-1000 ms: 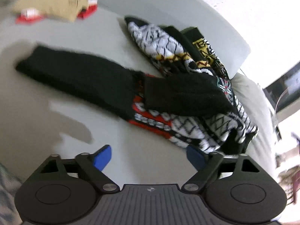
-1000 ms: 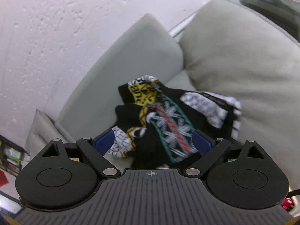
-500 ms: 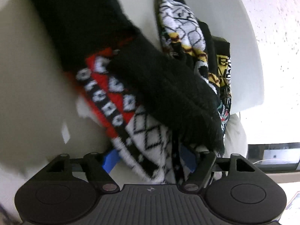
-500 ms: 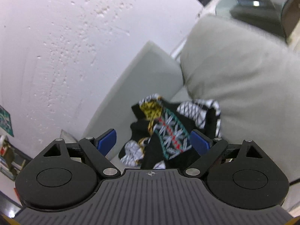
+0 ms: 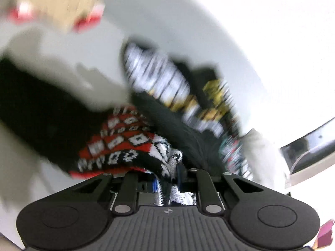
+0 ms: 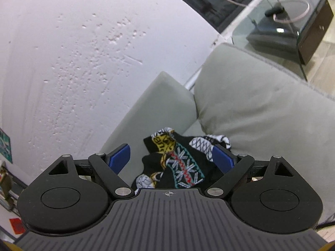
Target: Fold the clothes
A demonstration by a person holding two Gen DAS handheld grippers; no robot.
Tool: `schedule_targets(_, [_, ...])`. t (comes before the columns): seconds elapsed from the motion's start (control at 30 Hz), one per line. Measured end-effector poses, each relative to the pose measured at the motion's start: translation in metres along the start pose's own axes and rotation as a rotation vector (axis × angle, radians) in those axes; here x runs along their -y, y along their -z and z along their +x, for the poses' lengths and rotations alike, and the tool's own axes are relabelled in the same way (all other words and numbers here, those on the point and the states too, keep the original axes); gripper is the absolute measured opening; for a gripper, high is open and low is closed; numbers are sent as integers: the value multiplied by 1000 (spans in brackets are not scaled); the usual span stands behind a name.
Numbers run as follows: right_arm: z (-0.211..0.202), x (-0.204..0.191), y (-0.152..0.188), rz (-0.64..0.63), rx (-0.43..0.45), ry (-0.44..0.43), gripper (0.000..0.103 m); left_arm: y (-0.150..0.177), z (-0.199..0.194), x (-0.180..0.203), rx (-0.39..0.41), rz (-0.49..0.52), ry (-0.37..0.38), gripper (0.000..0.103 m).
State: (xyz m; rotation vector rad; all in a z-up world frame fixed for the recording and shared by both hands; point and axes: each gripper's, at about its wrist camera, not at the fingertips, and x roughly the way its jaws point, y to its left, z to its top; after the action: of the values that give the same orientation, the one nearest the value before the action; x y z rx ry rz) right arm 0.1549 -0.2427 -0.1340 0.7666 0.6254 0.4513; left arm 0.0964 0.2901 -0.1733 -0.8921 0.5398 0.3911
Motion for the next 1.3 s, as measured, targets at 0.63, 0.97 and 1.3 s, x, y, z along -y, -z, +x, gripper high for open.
schedule_targets(0.63, [15,-67,71,-266,-102,151,91,9,-110,-94,-178,447,-404,51])
schedule_targets(0.97, [163,-121,204,-681,-499,-4,91,28,-147,-77,11,385,-366,67])
schedule_targets(1.3, [285,-171,316,-1067,-636,-62,90,18,-146,-84,55,358,-411,73])
